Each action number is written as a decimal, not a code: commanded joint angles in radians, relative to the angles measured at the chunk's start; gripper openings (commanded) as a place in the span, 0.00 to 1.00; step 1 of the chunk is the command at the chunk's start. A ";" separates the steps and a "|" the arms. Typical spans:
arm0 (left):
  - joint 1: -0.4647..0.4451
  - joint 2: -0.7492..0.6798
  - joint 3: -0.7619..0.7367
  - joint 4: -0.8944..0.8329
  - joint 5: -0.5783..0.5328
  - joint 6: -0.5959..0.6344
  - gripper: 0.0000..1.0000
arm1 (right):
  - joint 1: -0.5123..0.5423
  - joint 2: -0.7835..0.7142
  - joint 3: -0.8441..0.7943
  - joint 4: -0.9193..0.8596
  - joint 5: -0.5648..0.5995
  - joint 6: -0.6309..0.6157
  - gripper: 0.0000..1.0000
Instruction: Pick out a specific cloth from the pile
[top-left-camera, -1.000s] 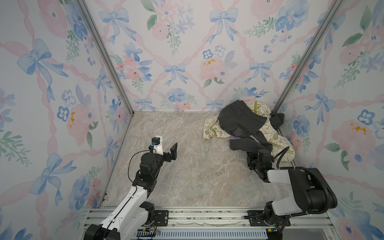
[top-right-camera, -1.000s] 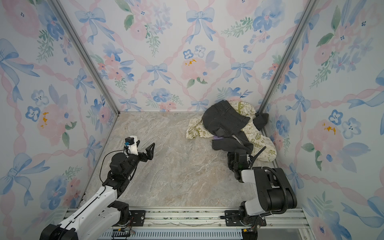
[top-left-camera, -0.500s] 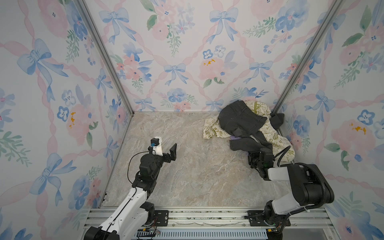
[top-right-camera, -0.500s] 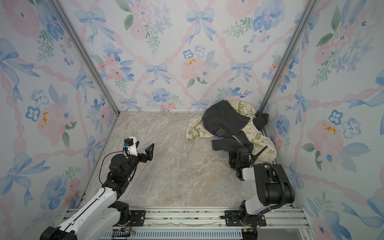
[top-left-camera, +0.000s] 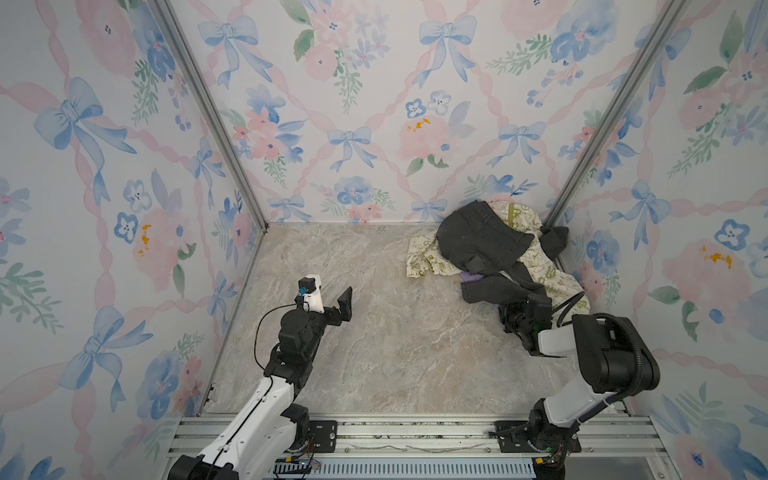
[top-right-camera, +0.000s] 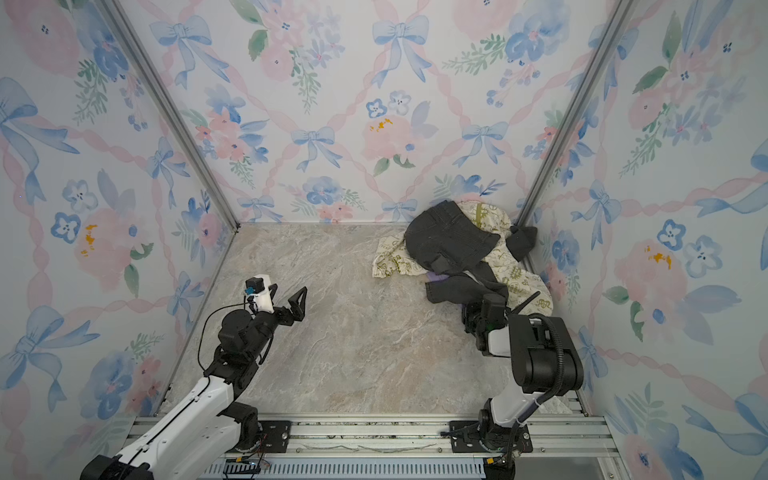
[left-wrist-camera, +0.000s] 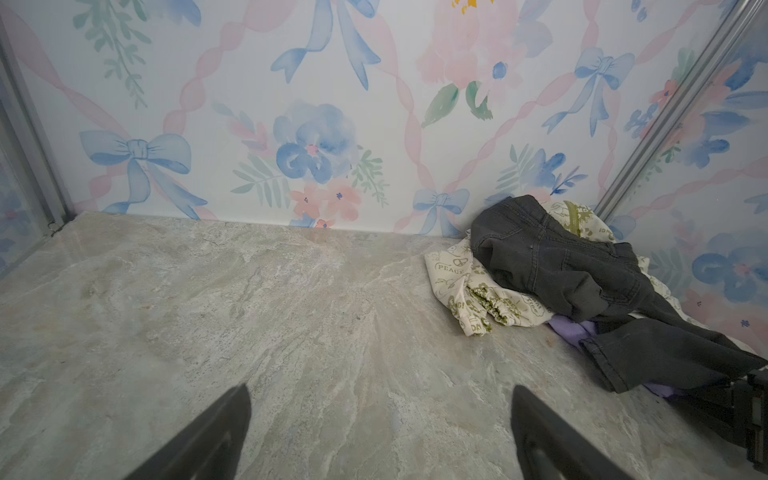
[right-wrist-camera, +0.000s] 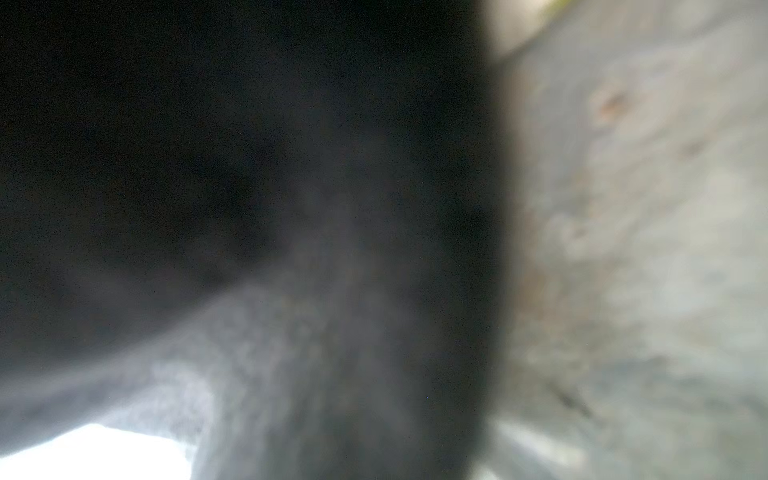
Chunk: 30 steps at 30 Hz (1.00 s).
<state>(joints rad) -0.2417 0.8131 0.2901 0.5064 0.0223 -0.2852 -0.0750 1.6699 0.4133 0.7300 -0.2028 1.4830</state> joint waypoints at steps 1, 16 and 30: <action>0.001 0.001 -0.008 0.000 -0.020 -0.029 0.98 | -0.020 0.035 0.008 -0.078 -0.015 -0.008 0.12; -0.002 0.018 0.010 0.000 -0.022 -0.023 0.98 | -0.026 -0.222 0.183 -0.400 -0.024 -0.159 0.00; -0.002 0.053 0.042 0.004 -0.003 0.017 0.98 | 0.013 -0.362 0.458 -0.516 -0.014 -0.168 0.00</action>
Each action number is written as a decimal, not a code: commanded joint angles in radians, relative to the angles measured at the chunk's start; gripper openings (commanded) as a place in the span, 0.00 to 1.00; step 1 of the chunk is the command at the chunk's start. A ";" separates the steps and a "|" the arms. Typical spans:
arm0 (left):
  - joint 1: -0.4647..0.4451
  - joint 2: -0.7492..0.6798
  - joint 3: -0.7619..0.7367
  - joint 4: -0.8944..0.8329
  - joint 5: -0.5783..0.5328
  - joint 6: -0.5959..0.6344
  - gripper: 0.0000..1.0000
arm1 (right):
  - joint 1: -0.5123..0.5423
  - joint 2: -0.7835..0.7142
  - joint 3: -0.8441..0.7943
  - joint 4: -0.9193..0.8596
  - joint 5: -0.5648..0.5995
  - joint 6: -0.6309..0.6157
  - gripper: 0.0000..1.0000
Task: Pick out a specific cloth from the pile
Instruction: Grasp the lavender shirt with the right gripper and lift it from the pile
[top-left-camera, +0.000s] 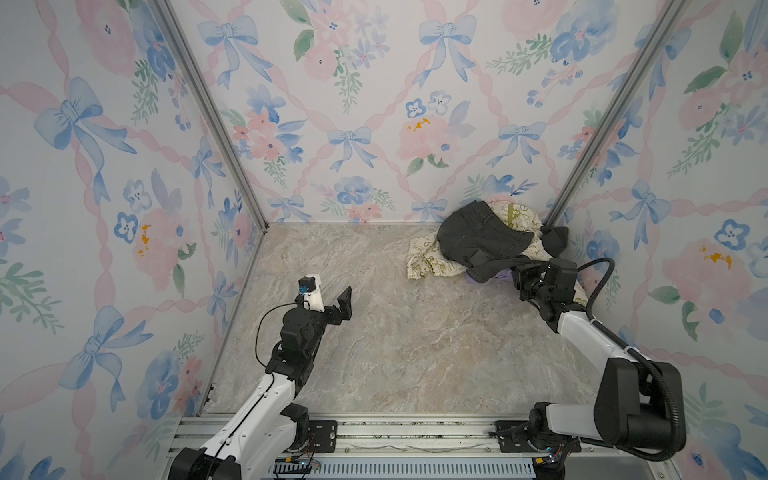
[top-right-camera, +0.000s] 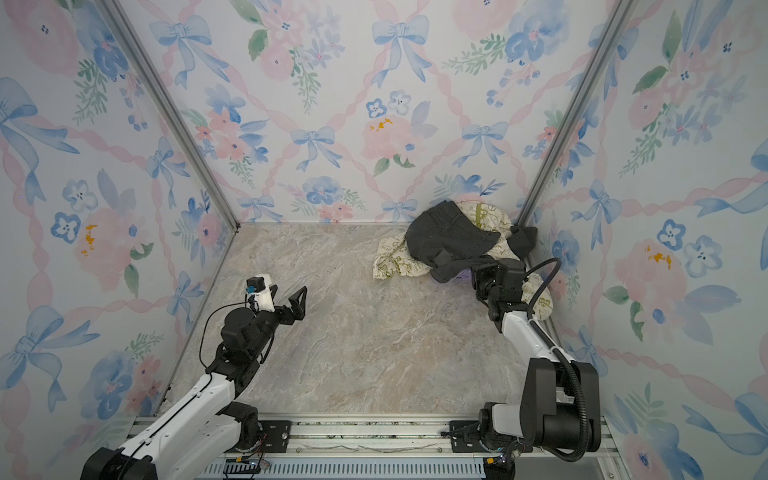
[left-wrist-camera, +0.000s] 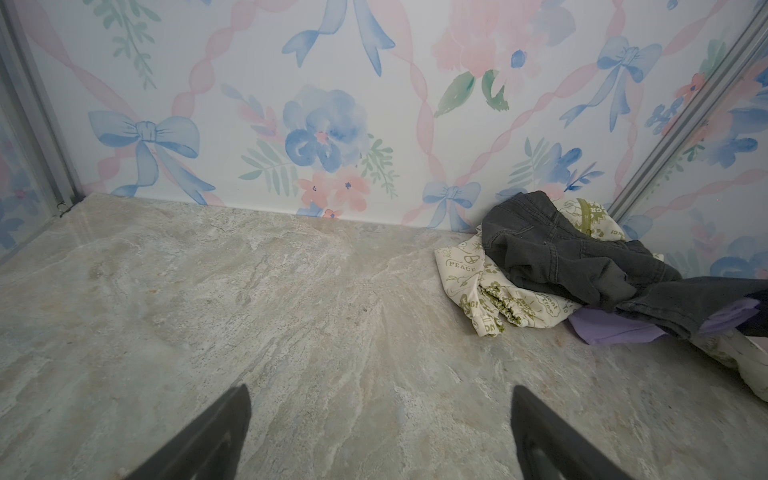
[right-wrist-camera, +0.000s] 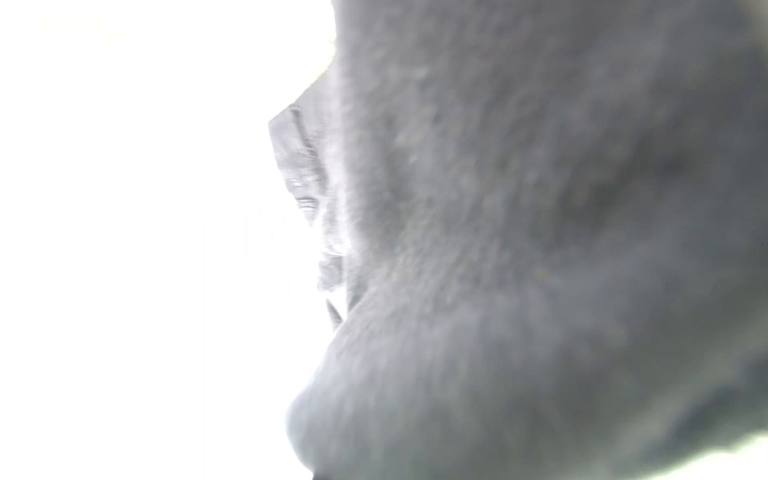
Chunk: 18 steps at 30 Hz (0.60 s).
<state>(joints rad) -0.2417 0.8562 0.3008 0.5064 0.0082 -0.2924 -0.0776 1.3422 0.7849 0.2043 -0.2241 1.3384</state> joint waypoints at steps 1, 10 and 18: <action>-0.002 0.013 0.036 0.005 0.012 0.025 0.98 | 0.019 -0.027 0.110 0.014 0.006 -0.017 0.00; -0.003 0.020 0.043 0.012 0.015 0.039 0.98 | 0.066 0.051 0.309 0.031 -0.003 -0.004 0.00; -0.002 0.016 0.042 0.017 0.010 0.044 0.98 | 0.084 0.092 0.403 0.071 0.003 -0.007 0.00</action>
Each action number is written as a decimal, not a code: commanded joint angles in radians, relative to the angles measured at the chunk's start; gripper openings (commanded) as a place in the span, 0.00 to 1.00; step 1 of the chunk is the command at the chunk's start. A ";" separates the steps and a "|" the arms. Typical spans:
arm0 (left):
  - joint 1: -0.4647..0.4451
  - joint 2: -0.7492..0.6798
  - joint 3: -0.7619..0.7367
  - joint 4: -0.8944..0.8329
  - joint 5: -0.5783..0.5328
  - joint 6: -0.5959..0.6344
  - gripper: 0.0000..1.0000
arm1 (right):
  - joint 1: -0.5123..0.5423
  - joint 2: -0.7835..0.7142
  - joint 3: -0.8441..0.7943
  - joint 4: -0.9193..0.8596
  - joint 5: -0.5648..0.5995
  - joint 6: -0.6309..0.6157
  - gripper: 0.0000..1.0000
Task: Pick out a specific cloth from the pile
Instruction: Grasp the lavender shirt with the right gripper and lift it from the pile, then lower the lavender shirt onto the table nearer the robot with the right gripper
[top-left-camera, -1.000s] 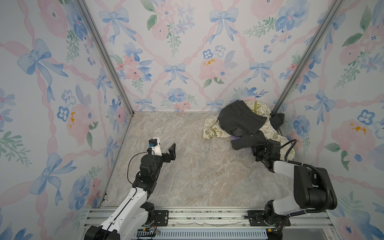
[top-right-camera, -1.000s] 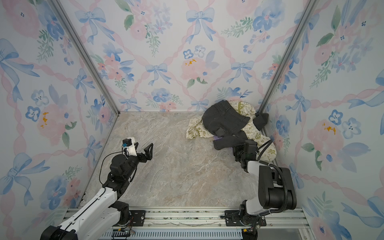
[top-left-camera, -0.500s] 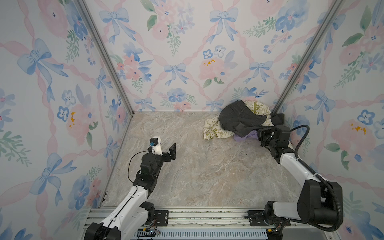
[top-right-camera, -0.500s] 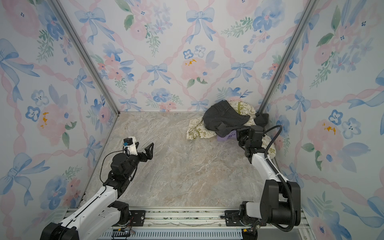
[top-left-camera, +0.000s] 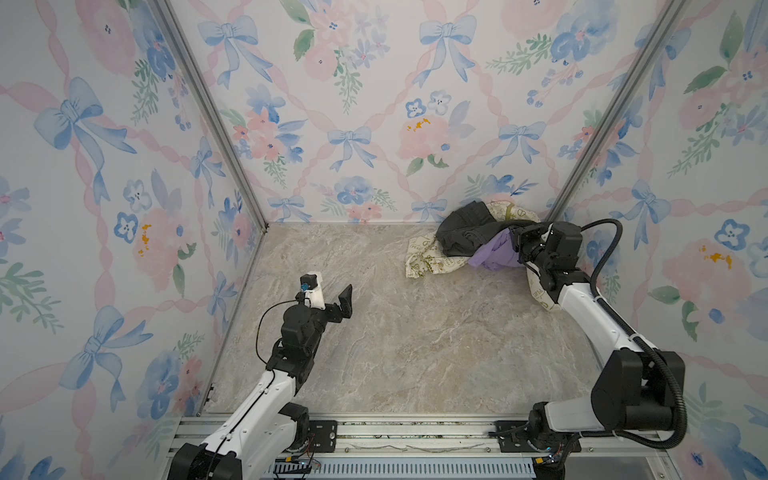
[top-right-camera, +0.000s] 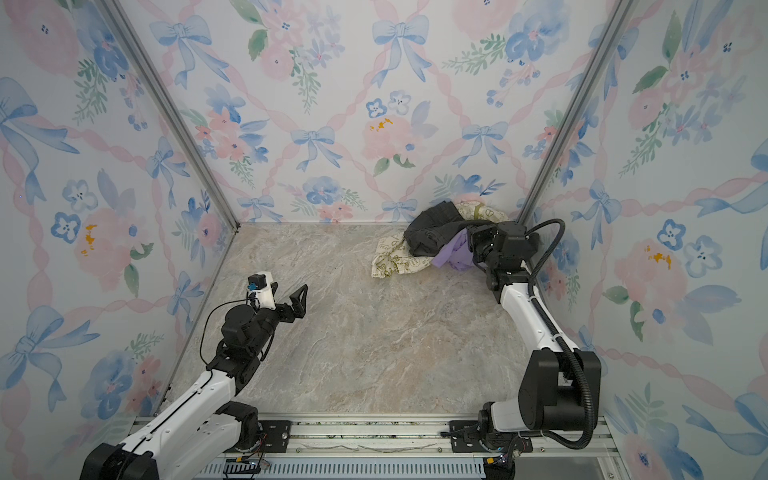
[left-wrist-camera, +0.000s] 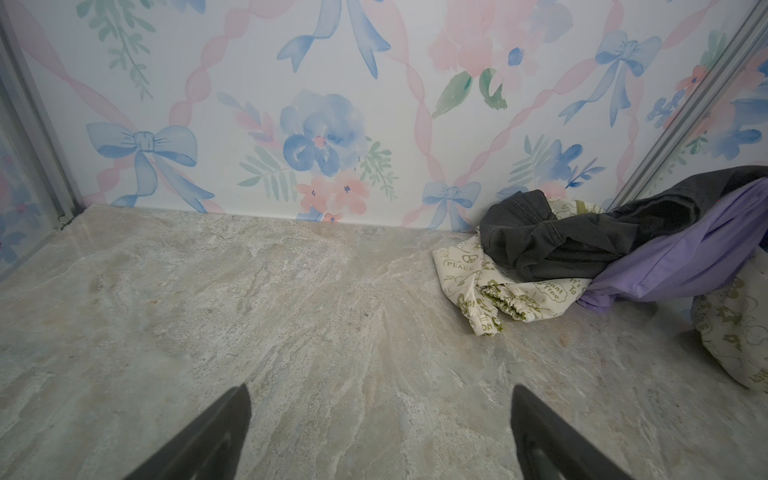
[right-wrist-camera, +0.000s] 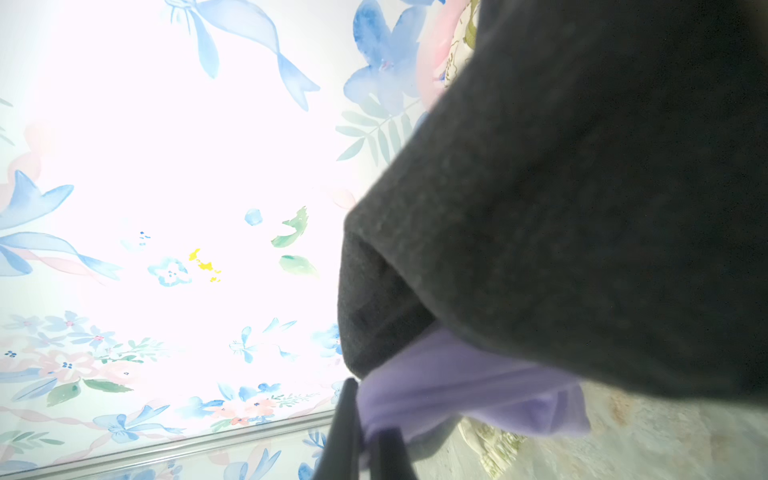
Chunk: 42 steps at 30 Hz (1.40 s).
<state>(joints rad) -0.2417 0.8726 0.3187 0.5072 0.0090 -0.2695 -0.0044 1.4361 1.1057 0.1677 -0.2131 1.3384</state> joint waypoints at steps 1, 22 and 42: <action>-0.001 0.001 0.026 0.017 0.009 0.021 0.98 | 0.011 0.003 0.096 0.108 -0.011 -0.011 0.00; -0.003 0.009 0.048 0.021 0.037 0.011 0.98 | -0.001 0.100 0.389 0.160 -0.078 -0.059 0.00; -0.008 0.013 0.055 0.022 0.060 -0.035 0.98 | 0.224 0.103 0.618 -0.385 -0.245 -0.608 0.00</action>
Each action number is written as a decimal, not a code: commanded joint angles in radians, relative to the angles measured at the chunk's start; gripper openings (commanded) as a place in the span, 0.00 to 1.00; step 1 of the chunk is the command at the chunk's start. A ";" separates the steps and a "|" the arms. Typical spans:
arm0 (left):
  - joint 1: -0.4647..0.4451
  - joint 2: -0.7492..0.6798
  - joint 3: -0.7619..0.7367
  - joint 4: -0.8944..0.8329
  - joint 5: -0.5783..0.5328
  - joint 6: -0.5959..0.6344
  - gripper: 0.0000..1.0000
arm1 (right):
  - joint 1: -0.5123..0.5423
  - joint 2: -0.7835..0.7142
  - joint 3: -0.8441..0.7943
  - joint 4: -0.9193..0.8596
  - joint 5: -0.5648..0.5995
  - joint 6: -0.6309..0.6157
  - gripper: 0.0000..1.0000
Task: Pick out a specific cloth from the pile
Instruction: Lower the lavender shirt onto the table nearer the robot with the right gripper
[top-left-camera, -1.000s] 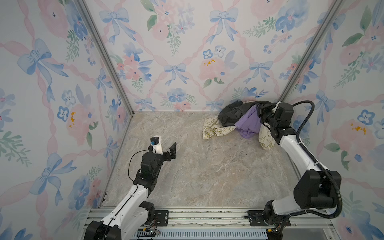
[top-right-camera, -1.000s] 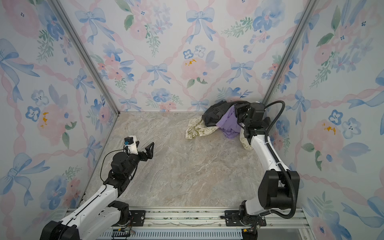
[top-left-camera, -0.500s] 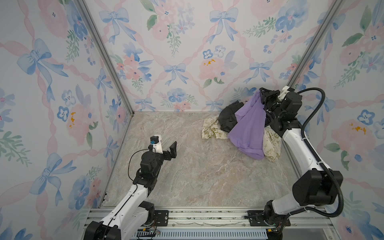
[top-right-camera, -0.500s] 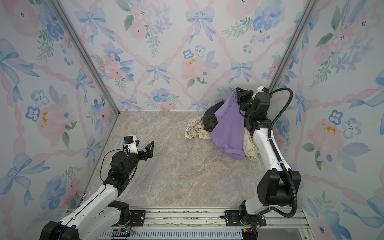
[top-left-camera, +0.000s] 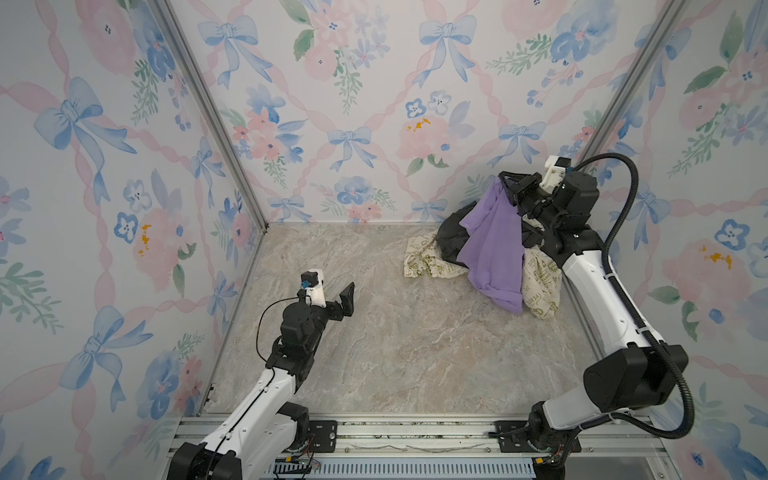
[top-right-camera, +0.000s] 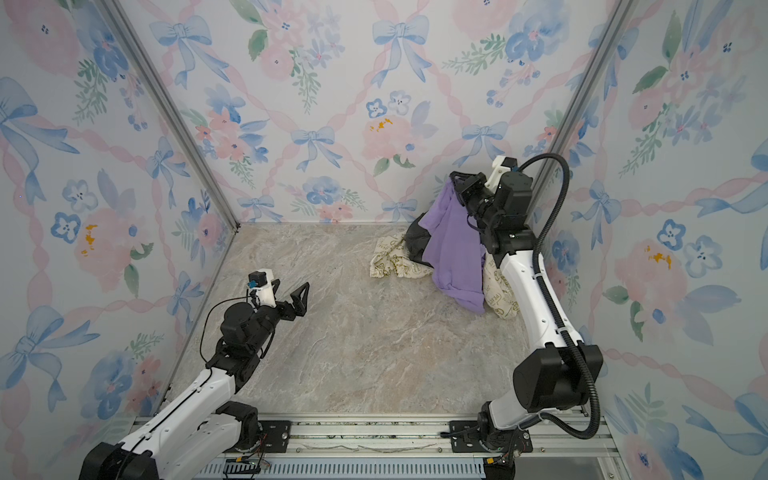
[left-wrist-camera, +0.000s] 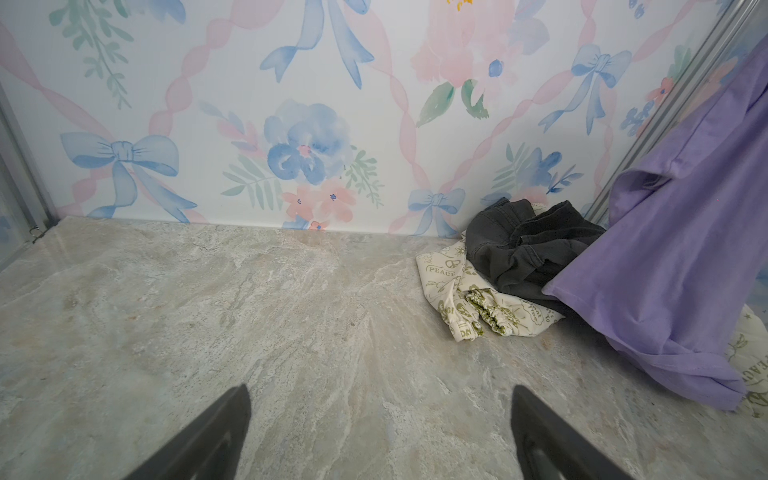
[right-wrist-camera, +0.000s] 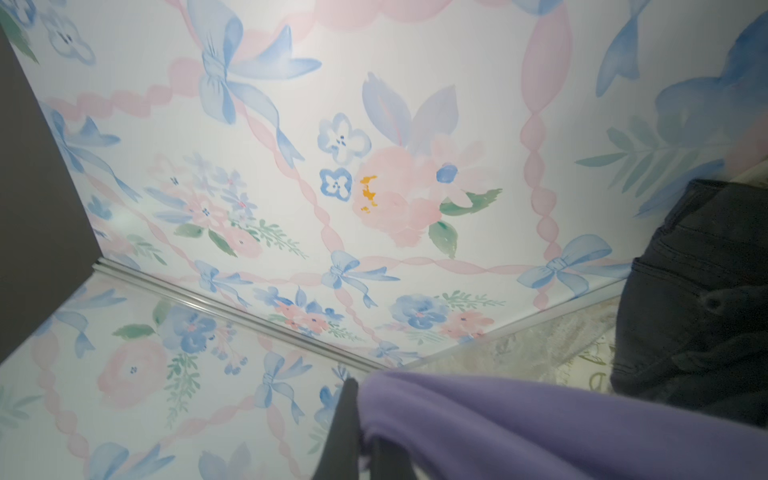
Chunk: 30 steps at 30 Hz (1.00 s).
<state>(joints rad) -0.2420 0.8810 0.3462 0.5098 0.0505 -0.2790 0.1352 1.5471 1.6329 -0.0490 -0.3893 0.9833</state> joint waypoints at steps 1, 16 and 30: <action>-0.008 0.006 0.027 0.018 0.018 -0.028 0.98 | 0.123 0.000 0.113 -0.253 -0.066 -0.338 0.00; -0.032 0.010 0.048 0.018 0.074 -0.002 0.98 | 0.574 0.227 0.367 -1.124 0.342 -1.099 0.68; -0.268 0.175 0.233 -0.128 0.129 0.204 0.98 | 0.373 -0.148 -0.044 -0.684 0.463 -0.827 0.89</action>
<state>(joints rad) -0.4625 1.0153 0.5209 0.4530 0.1619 -0.1768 0.5732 1.4567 1.6474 -0.8425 0.0151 0.0330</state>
